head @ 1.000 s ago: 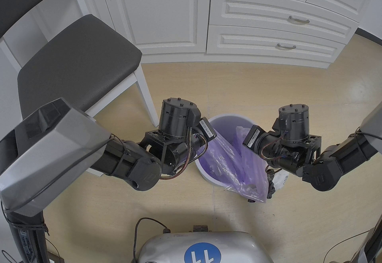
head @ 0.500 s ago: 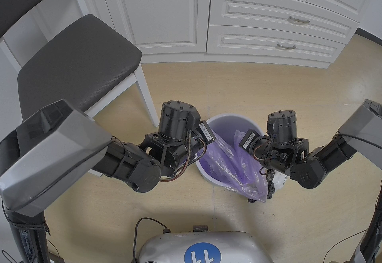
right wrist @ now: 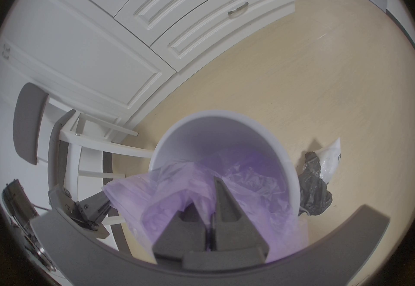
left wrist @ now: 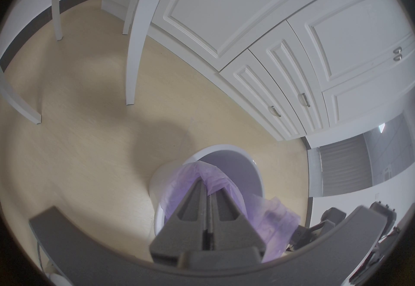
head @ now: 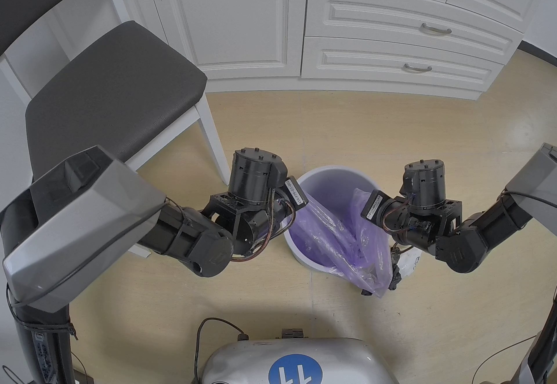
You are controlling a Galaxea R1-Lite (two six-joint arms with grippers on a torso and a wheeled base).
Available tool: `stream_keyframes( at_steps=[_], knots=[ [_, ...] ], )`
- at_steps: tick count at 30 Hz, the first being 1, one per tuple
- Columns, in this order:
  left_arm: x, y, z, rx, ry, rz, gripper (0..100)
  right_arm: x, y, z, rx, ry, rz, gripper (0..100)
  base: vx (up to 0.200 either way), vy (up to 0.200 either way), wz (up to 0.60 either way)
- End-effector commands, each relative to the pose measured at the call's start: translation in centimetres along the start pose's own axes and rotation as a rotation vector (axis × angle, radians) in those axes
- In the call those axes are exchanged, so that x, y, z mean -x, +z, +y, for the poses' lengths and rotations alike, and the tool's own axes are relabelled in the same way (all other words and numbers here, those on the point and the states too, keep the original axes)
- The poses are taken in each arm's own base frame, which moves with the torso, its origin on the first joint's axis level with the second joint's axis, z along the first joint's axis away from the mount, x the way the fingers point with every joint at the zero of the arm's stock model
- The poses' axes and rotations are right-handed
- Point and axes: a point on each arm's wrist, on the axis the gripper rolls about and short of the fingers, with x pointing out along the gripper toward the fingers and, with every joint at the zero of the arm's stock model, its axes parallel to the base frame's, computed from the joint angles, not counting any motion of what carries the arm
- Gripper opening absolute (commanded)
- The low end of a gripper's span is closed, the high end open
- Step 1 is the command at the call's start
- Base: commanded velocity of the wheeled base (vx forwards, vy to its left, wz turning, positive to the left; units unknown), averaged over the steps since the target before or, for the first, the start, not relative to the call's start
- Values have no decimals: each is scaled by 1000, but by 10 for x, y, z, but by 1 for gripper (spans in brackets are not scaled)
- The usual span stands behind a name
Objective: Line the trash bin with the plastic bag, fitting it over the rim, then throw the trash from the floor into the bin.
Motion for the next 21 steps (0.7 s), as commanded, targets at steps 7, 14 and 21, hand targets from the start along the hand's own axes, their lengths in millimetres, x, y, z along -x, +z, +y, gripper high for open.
stream_keyframes(
  at_steps=[7, 14, 21],
  knots=[
    [14, -1, 3, -98, 5, 20, 0, 21, 11, -11, 110, -23, -23, 0, 0, 0, 0],
    [19, 2, 6, -141, 19, 30, 0, 25, 14, -23, 168, -54, -26, 0, 0, 0, 0],
    [27, 0, 9, -210, 21, 35, 0, 34, 17, -28, 235, -69, -28, 0, 0, 0, 0]
  ],
)
